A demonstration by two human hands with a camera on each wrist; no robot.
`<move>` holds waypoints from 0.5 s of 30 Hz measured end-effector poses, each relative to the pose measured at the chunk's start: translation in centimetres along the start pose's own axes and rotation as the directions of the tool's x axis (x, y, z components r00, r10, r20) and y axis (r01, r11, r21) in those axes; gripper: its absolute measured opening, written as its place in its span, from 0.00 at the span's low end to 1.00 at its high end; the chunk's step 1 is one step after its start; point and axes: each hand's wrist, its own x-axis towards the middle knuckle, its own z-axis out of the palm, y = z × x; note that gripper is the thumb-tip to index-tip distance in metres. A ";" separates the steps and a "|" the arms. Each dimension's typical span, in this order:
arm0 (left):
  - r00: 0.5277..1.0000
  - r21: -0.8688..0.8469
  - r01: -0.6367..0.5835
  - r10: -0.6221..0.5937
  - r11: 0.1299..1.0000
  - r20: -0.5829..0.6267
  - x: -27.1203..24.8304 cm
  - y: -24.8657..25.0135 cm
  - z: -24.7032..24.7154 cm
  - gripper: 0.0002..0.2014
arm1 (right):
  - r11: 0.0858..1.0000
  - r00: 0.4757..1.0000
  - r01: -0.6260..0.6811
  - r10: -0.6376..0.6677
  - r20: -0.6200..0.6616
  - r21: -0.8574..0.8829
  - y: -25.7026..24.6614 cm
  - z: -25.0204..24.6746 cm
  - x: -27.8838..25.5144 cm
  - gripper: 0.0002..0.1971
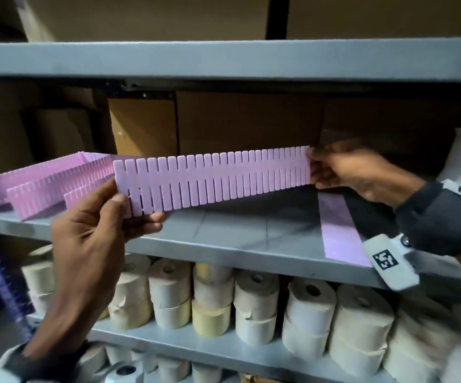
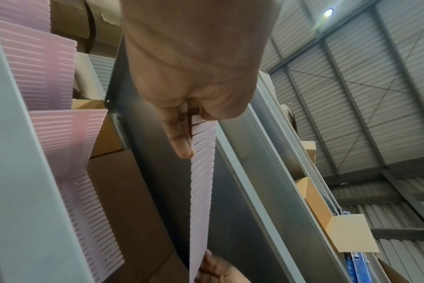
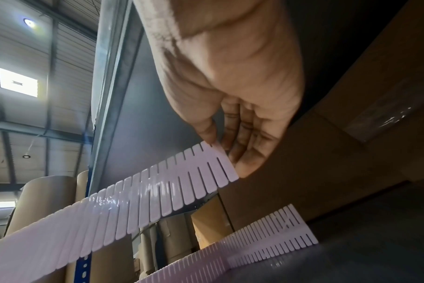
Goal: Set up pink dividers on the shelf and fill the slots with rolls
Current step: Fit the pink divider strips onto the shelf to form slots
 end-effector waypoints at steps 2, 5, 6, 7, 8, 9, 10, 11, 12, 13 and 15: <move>0.999 0.025 -0.023 0.022 0.999 0.042 0.5 0.5 -0.3 0.16 | 1.000 1.000 -0.006 0.005 0.028 0.022 -0.9 0.9 1.7 0.12; 0.998 0.132 -0.056 0.050 0.990 0.050 1.1 0.6 -0.5 0.13 | 0.999 0.999 -0.027 0.027 0.022 0.042 -2.1 1.9 4.3 0.15; 0.998 0.175 -0.061 0.054 0.983 0.045 1.3 0.6 -0.4 0.13 | 0.998 0.999 -0.026 0.024 0.035 0.051 -2.3 2.1 5.3 0.16; 0.997 0.221 -0.068 0.059 0.973 0.046 1.5 0.5 -0.4 0.14 | 0.998 0.998 -0.018 0.015 0.058 0.056 -2.3 2.5 6.3 0.17; 0.997 0.263 -0.066 0.055 0.963 0.051 1.7 0.5 -0.3 0.16 | 0.998 0.997 -0.017 0.013 0.072 0.057 -2.3 2.8 7.3 0.17; 0.997 0.306 -0.070 0.054 0.949 0.060 1.8 0.6 -0.2 0.16 | 0.998 0.997 -0.025 0.021 0.074 0.058 -2.2 3.1 8.2 0.17; 0.996 0.352 -0.078 0.056 0.933 0.071 2.0 0.7 0.0 0.14 | 0.997 0.997 -0.035 0.030 0.077 0.063 -2.1 3.4 9.2 0.17; 0.995 0.391 -0.088 0.061 0.916 0.080 2.1 0.9 0.3 0.12 | 0.997 0.996 -0.042 0.036 0.087 0.069 -2.0 3.7 10.1 0.17; 0.994 0.423 -0.100 0.072 0.901 0.080 2.4 1.0 0.6 0.10 | 0.996 0.994 -0.037 0.028 0.105 0.080 -1.8 4.0 11.3 0.17; 0.994 0.442 -0.109 0.084 0.890 0.077 2.6 0.9 0.9 0.10 | 0.996 0.992 -0.030 0.019 0.122 0.089 -1.6 4.4 12.3 0.17; 0.993 0.488 -0.113 0.090 0.865 0.070 3.1 0.4 1.3 0.14 | 0.995 0.987 -0.018 0.003 0.158 0.096 -1.1 5.1 14.3 0.16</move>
